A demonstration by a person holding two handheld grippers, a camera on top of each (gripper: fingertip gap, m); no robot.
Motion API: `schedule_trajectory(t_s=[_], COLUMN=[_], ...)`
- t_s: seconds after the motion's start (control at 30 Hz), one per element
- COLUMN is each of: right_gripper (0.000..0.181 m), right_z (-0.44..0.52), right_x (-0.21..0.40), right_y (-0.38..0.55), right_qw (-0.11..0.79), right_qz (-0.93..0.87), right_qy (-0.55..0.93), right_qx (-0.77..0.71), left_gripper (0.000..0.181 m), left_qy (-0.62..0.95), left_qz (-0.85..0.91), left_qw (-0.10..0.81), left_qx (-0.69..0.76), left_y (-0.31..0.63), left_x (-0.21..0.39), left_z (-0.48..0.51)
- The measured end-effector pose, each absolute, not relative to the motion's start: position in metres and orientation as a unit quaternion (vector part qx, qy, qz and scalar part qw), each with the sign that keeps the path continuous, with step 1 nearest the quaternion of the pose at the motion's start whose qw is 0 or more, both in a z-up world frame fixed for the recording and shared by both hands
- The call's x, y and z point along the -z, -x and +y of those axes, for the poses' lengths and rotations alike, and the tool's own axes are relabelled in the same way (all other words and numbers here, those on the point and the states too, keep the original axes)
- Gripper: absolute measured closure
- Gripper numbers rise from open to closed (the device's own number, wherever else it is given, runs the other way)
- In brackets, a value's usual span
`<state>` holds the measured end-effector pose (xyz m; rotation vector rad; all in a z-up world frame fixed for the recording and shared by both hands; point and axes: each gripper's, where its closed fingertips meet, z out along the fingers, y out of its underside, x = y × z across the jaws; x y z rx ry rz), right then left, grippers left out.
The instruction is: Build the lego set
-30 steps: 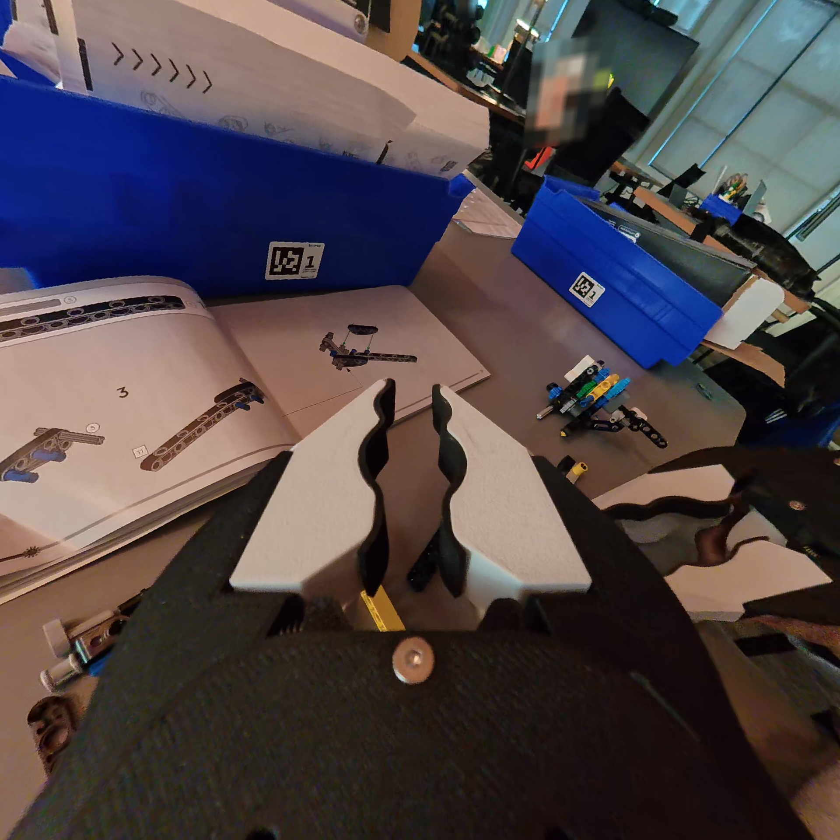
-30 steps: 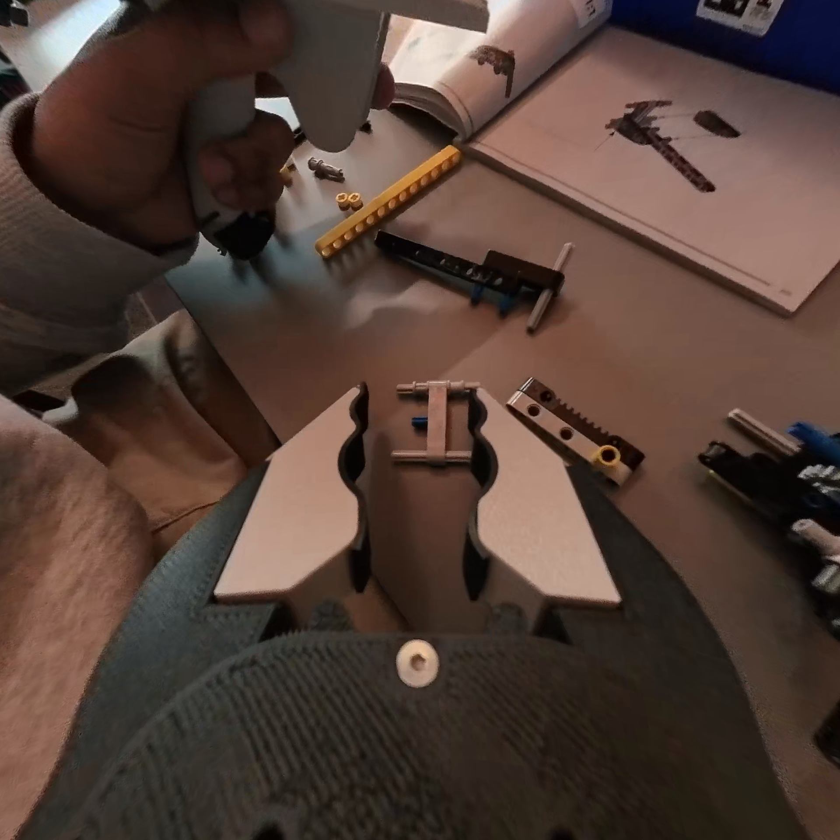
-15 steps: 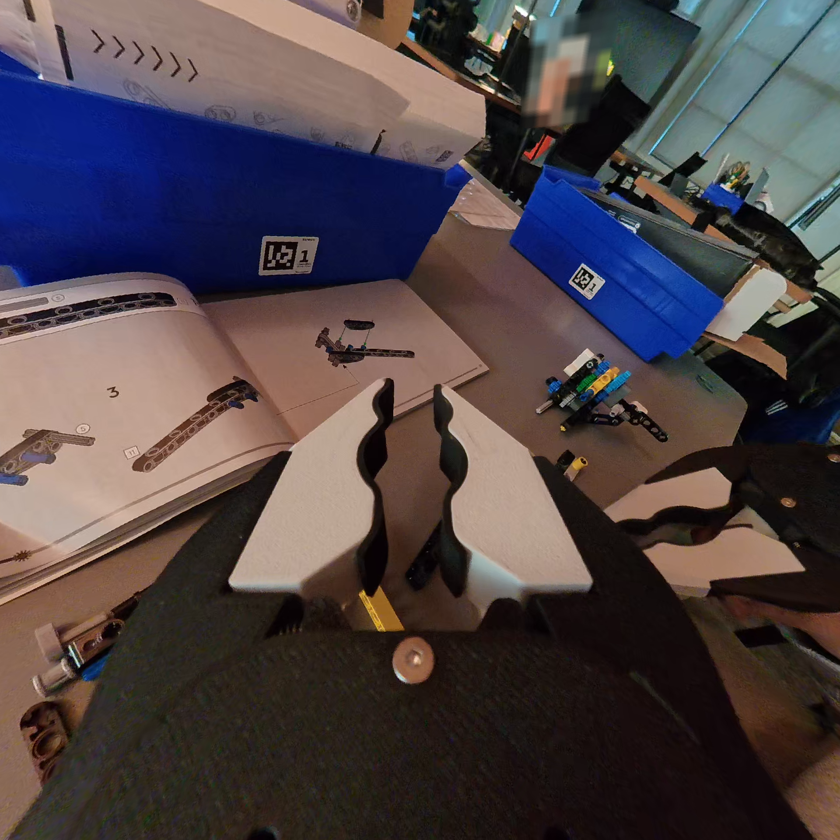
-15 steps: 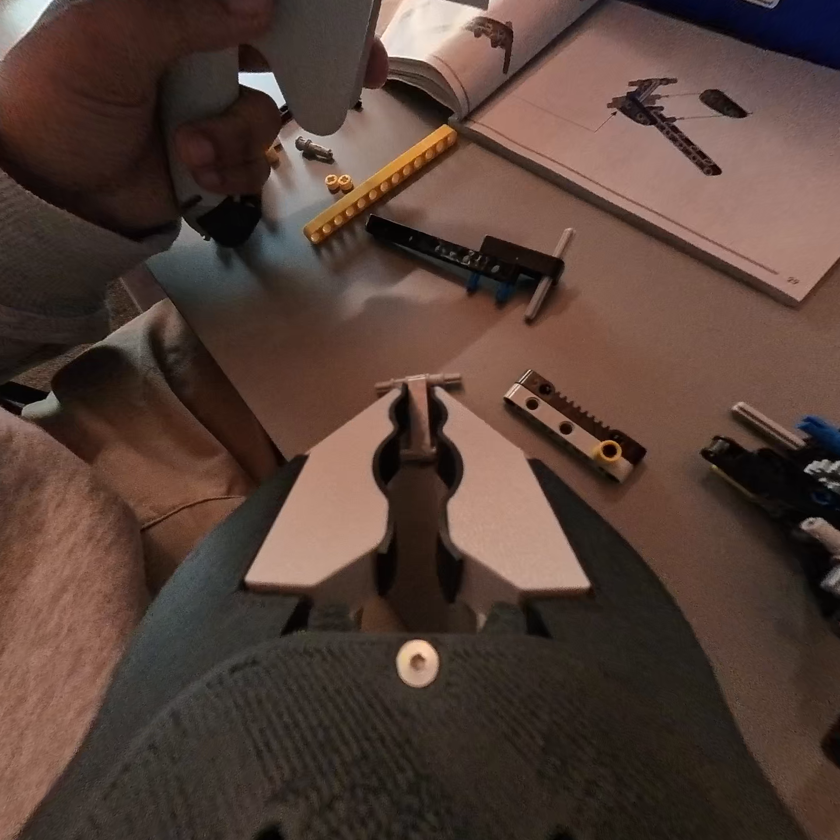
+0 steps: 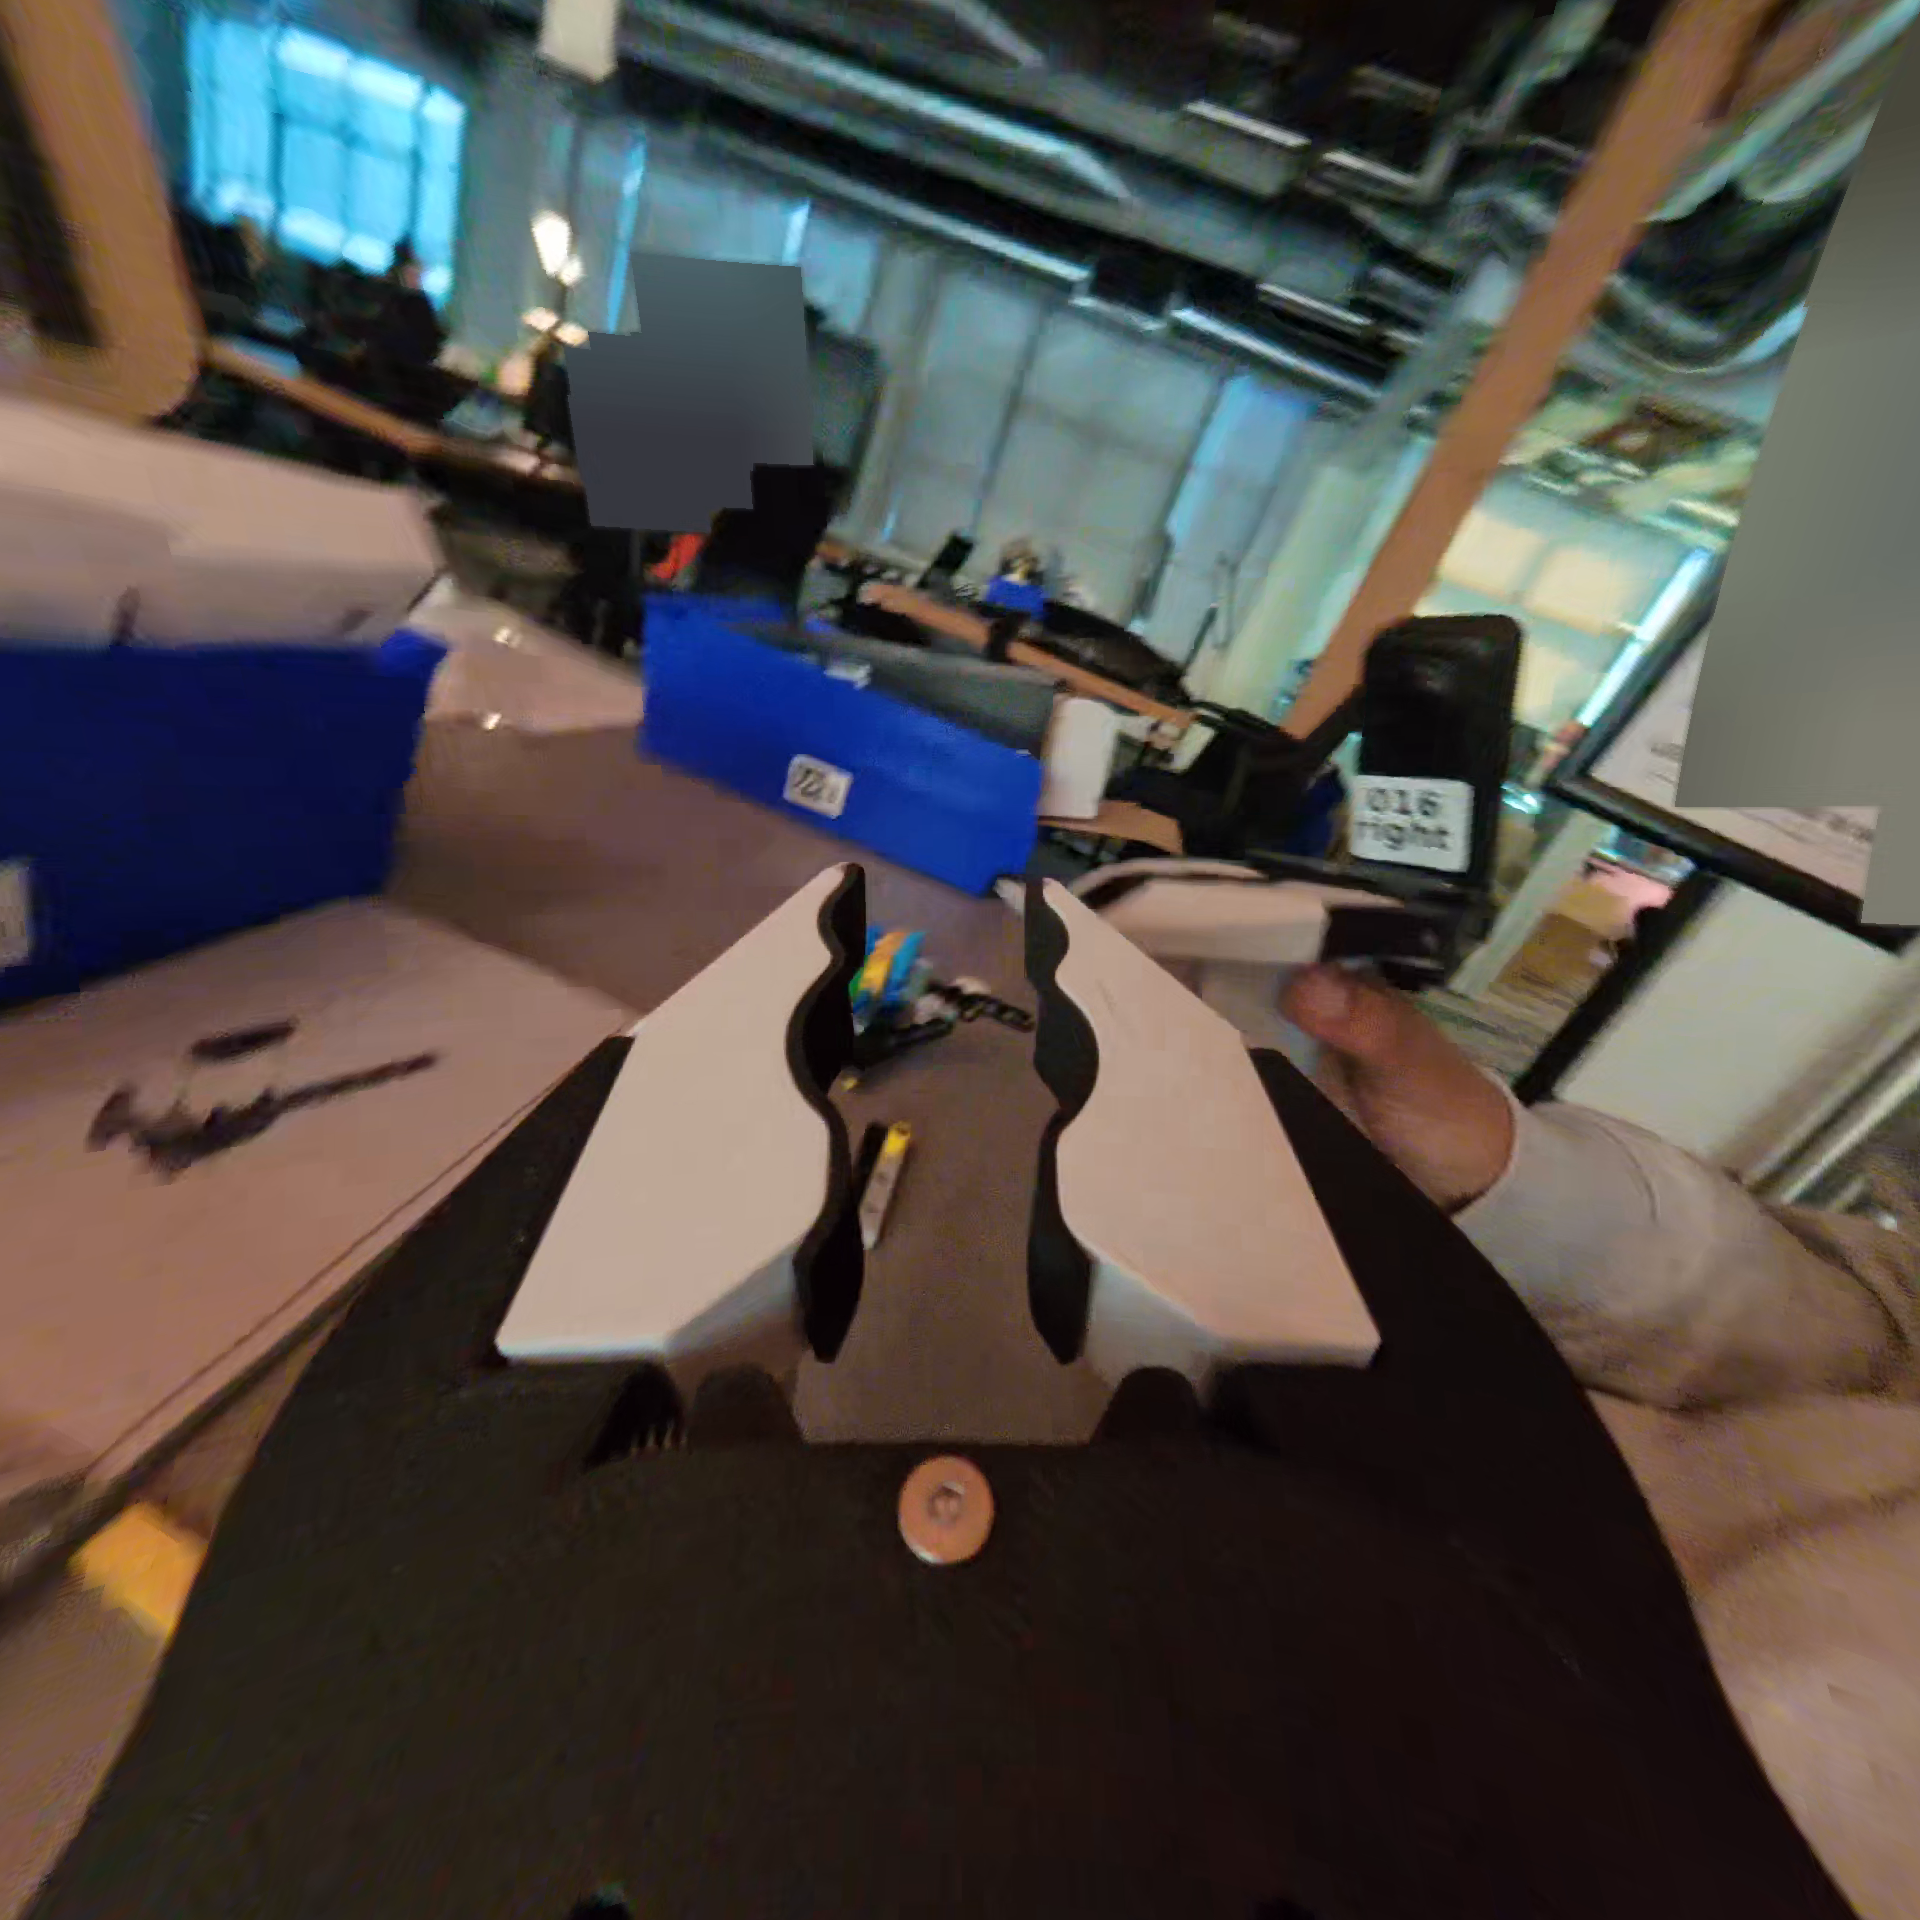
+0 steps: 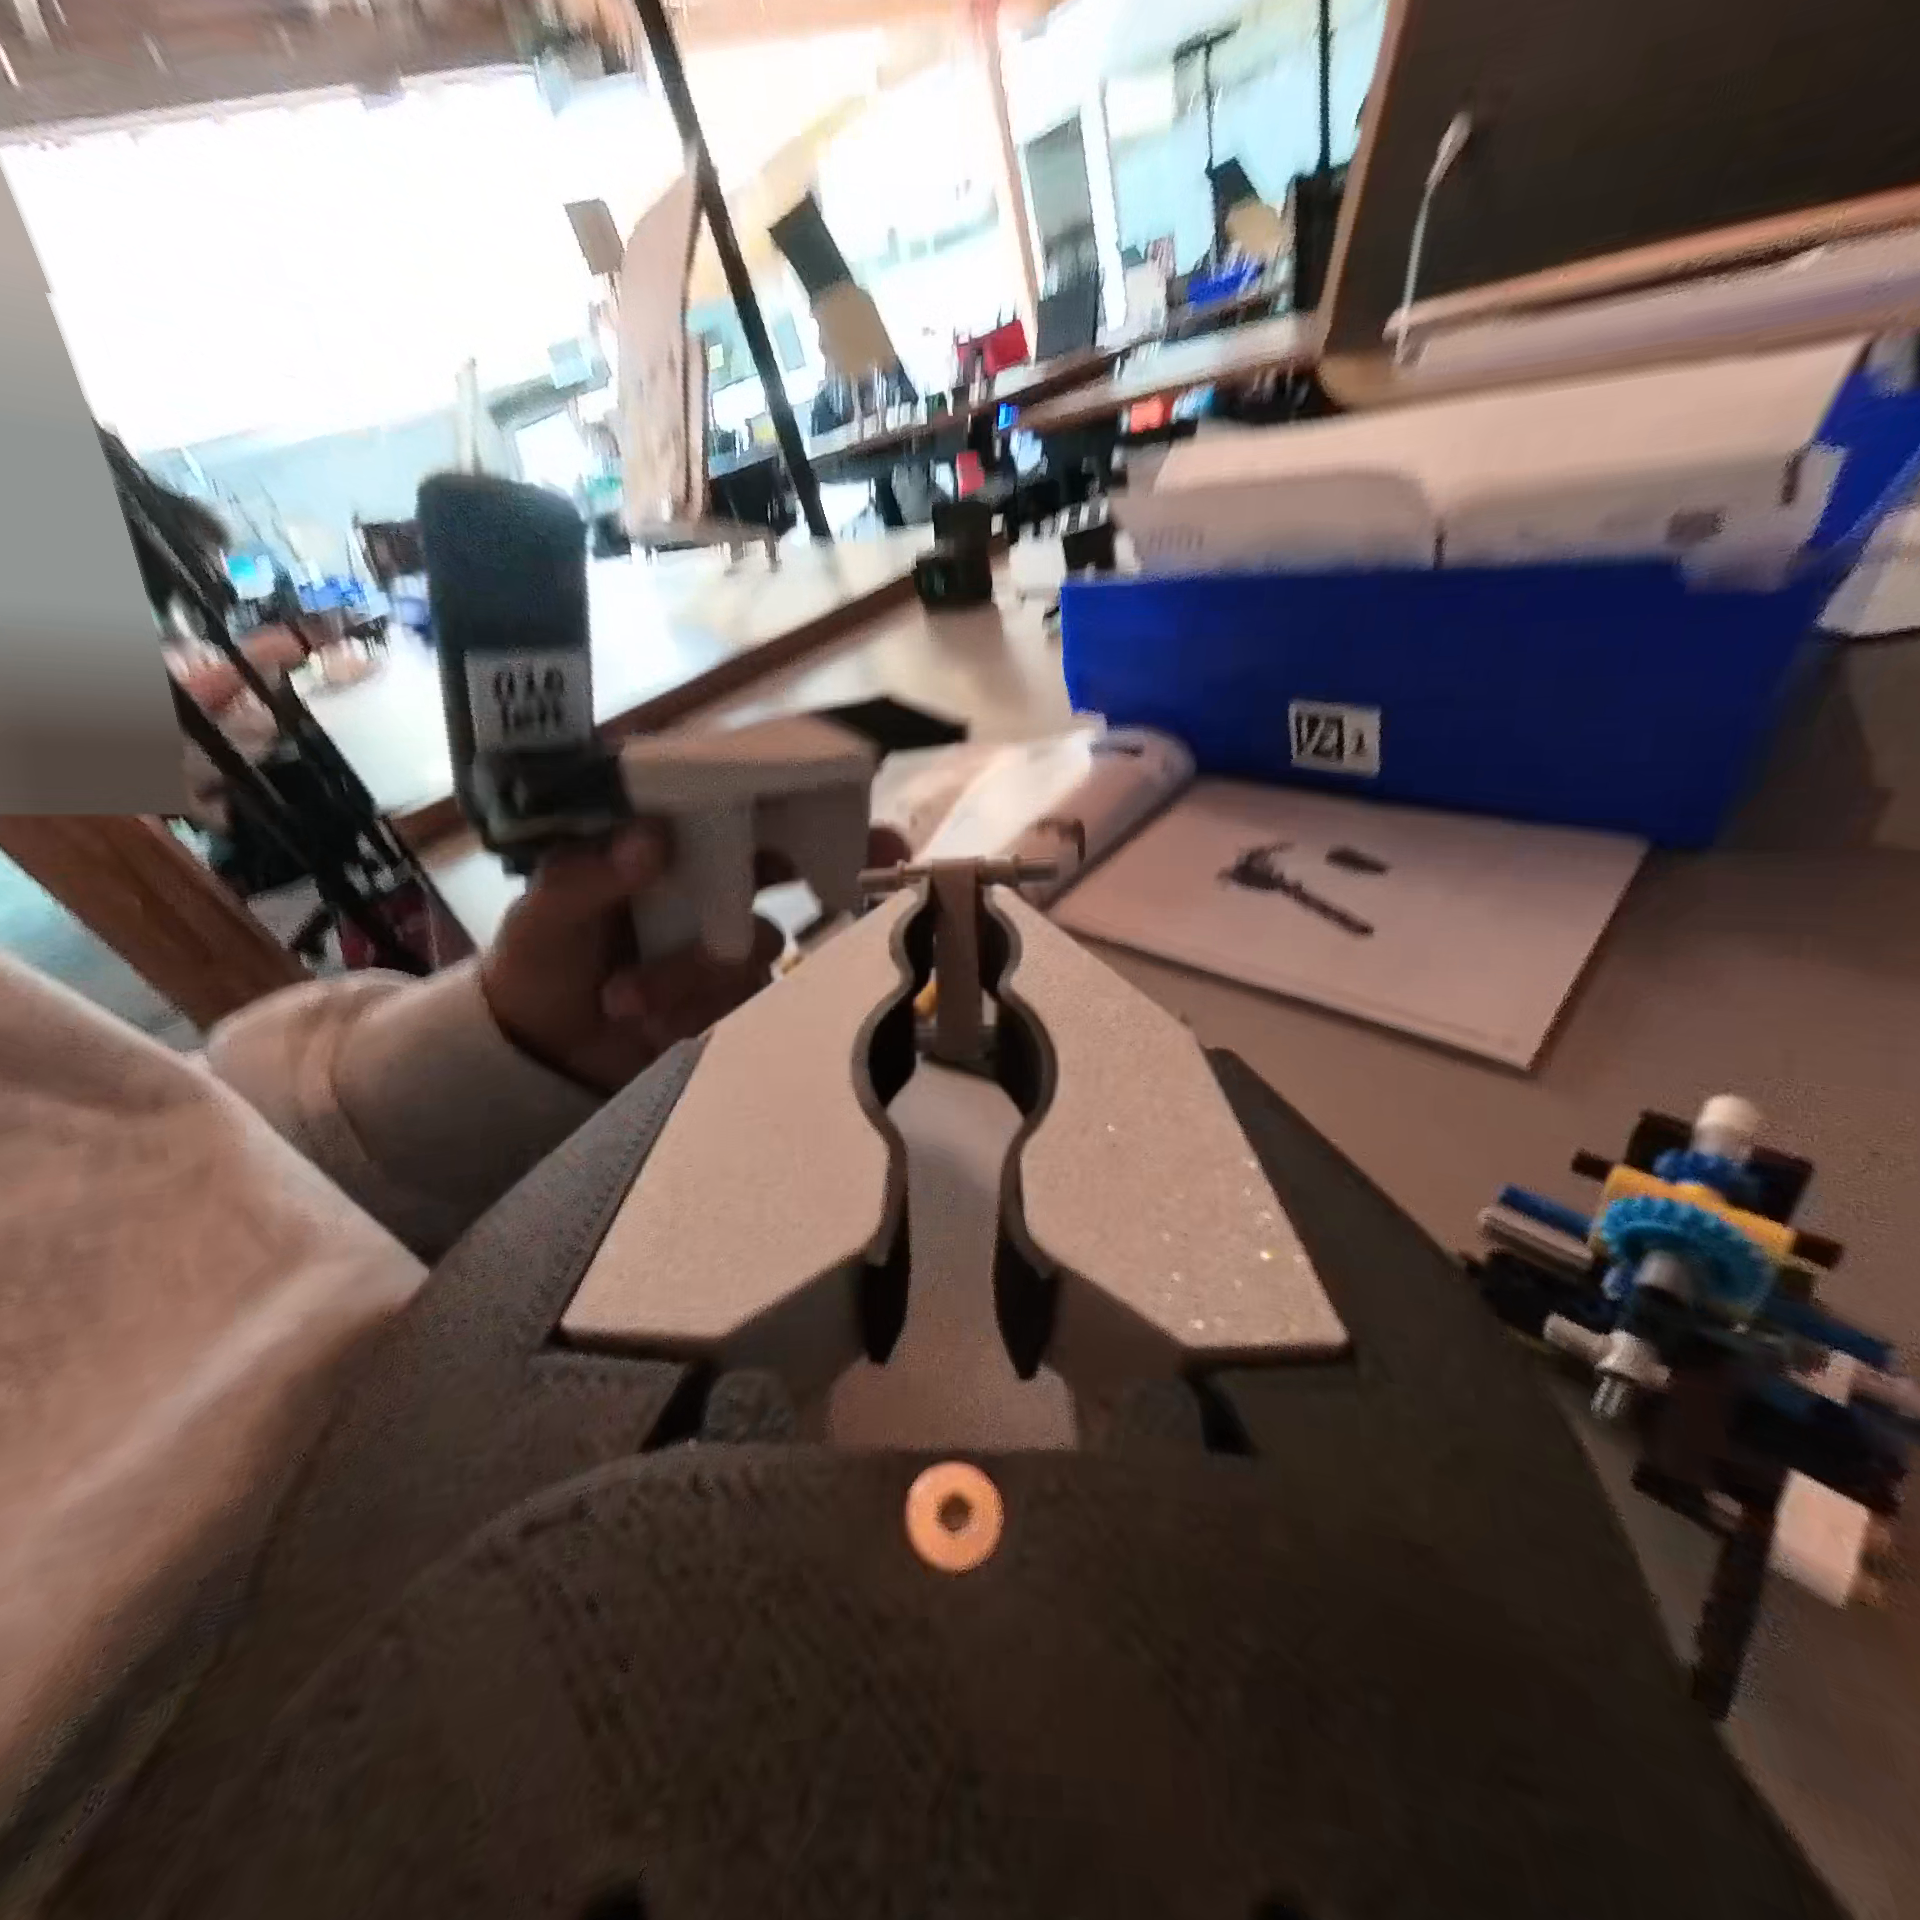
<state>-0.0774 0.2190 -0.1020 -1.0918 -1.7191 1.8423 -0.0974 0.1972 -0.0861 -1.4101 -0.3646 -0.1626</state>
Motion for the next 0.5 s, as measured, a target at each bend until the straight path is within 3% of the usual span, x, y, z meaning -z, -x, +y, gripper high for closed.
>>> schedule_trajectory(t_s=[0.27,0.5], right_gripper=[0.176,0.176], right_z=[0.249,0.234], right_x=[0.046,0.065], right_y=[0.081,0.097], right_qw=[0.203,0.124], right_qz=[-0.441,-0.388], right_qy=[0.435,0.501], right_qx=[-0.758,-0.764], left_gripper=[0.132,0.142], left_qy=[0.648,0.667], left_qz=[-0.096,-0.141], left_qw=[0.753,0.731], left_qx=[0.052,-0.037], left_y=[0.059,0.074], left_x=[0.082,0.092], left_z=[0.218,0.223])
